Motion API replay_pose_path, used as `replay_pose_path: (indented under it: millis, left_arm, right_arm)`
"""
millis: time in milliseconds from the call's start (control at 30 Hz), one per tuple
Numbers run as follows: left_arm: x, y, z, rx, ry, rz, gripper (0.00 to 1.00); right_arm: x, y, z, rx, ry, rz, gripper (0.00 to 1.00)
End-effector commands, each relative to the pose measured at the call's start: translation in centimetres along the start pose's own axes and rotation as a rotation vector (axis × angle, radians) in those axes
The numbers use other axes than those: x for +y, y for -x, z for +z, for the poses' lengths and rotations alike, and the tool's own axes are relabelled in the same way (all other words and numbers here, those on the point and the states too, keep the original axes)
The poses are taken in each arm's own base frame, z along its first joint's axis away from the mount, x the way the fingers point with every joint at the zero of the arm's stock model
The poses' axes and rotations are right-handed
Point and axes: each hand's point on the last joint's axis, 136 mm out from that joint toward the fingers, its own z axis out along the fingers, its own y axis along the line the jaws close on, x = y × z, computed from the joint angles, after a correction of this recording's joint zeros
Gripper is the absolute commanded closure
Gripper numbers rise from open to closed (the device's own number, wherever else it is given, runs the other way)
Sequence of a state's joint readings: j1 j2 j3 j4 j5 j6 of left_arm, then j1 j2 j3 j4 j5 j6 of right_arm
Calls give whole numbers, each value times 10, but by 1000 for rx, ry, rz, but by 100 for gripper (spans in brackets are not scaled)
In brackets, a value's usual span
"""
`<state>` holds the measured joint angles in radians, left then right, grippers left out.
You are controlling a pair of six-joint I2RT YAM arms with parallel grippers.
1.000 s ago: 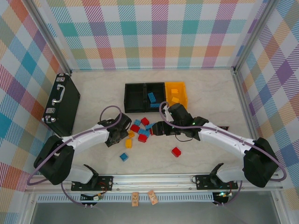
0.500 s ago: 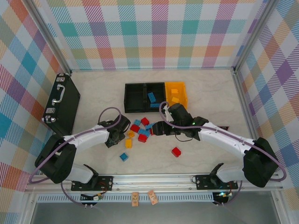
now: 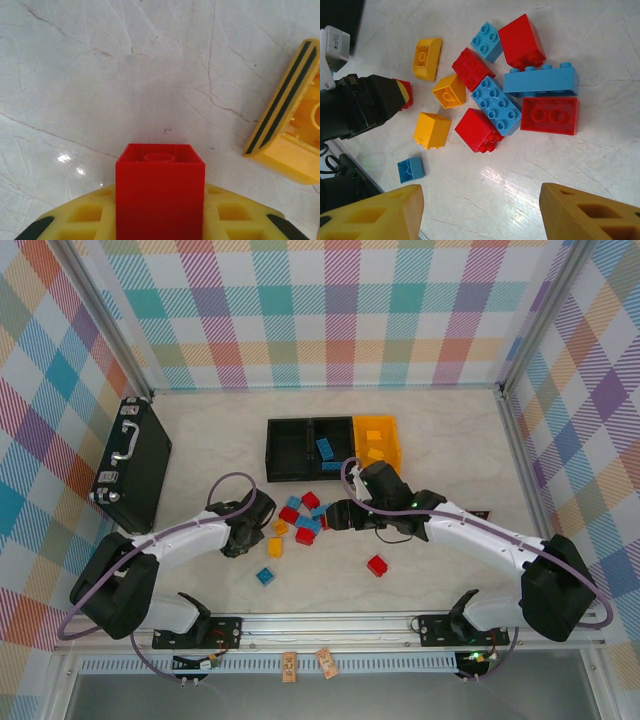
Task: Sort the legos into containers by color
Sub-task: Pick up the lego from the middle-left of the table, then place the lego in the container.
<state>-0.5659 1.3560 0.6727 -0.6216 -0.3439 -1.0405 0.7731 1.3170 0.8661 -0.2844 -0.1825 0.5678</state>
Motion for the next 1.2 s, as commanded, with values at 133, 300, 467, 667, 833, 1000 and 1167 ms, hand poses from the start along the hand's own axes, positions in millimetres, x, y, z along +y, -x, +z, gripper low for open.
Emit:
replay_pose_path:
  millis: [133, 300, 467, 667, 833, 1000, 1167]
  left_arm:
    - [-26, 34, -41, -60, -81, 91, 79]
    - [-66, 57, -68, -83, -160, 173, 79]
    - [-110, 75, -85, -87, -232, 243, 78]
    - [-154, 86, -87, -70, -271, 308, 78]
    - [-183, 99, -78, -68, -254, 355, 78]
    - [-202, 105, -59, -33, -239, 363, 78]
    - [-210, 114, -43, -22, -212, 365, 77]
  right_arm:
    - [3, 7, -6, -36, -5, -1, 37]
    - [-1, 21, -11, -67, -38, 18, 37]
    - [-5, 41, -16, -106, -48, 38, 37]
    - [-12, 66, -20, -143, -85, 65, 37]
    - [-16, 69, -21, -144, -89, 85, 37]
    - [-20, 63, -24, -144, -95, 99, 37]
    - [-23, 59, -26, -146, -101, 103, 37]
